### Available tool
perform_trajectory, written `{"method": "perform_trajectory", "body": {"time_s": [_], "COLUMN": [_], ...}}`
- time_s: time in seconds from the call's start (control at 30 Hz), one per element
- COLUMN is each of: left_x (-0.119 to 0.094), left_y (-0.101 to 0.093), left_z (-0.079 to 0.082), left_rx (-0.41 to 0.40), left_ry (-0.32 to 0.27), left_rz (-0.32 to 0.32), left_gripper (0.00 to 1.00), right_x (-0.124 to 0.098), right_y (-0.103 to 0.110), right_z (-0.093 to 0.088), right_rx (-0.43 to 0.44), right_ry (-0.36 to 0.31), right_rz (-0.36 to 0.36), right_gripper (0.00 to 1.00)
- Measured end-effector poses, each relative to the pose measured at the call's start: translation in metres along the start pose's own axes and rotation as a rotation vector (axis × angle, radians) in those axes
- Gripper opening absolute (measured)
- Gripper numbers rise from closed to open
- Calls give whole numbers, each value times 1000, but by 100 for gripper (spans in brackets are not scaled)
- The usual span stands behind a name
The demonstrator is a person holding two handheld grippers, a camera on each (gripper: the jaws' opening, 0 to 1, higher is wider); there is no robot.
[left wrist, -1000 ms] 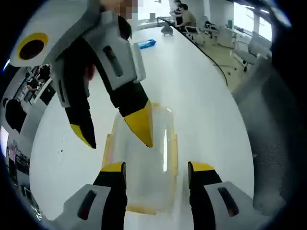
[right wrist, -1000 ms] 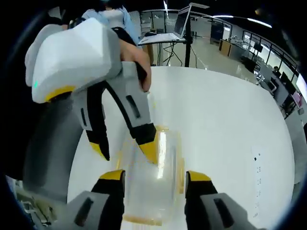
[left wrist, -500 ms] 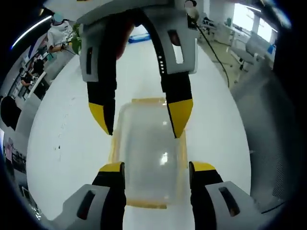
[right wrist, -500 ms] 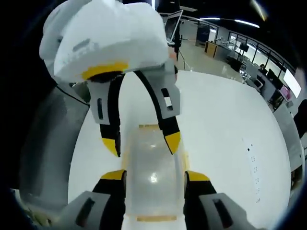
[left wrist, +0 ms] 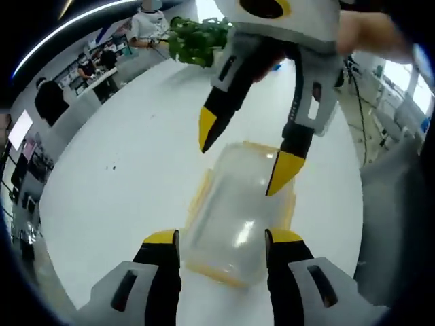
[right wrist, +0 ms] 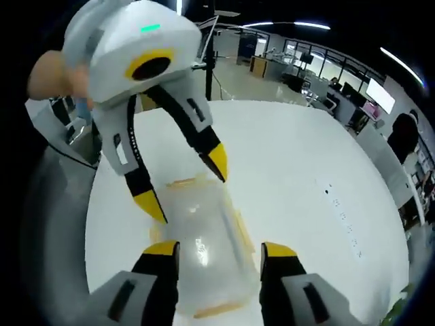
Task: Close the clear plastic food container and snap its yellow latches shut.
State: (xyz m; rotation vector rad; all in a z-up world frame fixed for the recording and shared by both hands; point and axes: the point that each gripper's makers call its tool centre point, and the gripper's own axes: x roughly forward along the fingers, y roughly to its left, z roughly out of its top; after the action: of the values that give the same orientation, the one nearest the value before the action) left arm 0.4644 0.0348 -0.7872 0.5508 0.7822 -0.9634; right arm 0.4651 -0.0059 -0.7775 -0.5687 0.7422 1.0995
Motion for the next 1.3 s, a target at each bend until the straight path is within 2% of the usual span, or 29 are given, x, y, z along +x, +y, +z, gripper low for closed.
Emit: {"method": "perform_trajectory", "body": {"time_s": [0.07,0.13,0.17,0.27,0.3,0.37,0.43,0.5,0.57,0.6,0.7,0.87,0.9,1.03,1.13,1.2,1.23,1.3], "left_x": [-2,-3,-4,-8,-9,-9,-9,-9,-12,-13,-10,-11,-11,-11,-18,-18,-18,-20], "left_y": [7,6,10,15,17,15,13,13,16,18,13,14,14,13,22,21,22,24], "left_z": [3,1,1,4,2,-1,-3,-8,-11,-11,-12,-11,-11,-8,-11,-12,-13,-15], "left_rx": [-39,-56,-80,-129,-150,-174,-195,-222,-287,-309,-309,-384,-395,-438,-506,-567,-590,-628], "left_ry": [-29,-21,-21,-55,-56,-59,-58,-48,-59,-63,-45,-58,-64,-93,-147,-194,-204,-243], "left_rz": [61,68,106,159,186,195,207,235,293,321,338,373,381,364,412,385,383,379], "left_gripper": [52,49,49,49,49,50,51,51,51,51,52,51,52,51,55,54,54,52], "right_x": [0,-1,-1,-3,-5,-9,-11,-14,-17,-19,-21,-23,-23,-22,-21,-25,-27,-28], "right_y": [0,-2,-2,1,3,1,2,0,-4,-7,-7,-7,-7,-6,-4,-11,-12,-14], "right_z": [1,1,0,-4,-6,-8,-11,-17,-22,-22,-23,-25,-24,-25,-20,-24,-28,-26], "right_rx": [40,66,98,168,183,224,258,292,340,387,428,474,501,531,625,654,650,685], "right_ry": [-14,-27,-34,-48,-57,-80,-87,-85,-90,-114,-125,-120,-137,-161,-258,-300,-294,-348], "right_rz": [-30,-81,-101,-132,-142,-197,-214,-263,-313,-348,-395,-442,-449,-442,-382,-403,-413,-407], "right_gripper": [47,47,47,48,48,48,48,49,49,49,50,49,49,50,50,51,51,51]}}
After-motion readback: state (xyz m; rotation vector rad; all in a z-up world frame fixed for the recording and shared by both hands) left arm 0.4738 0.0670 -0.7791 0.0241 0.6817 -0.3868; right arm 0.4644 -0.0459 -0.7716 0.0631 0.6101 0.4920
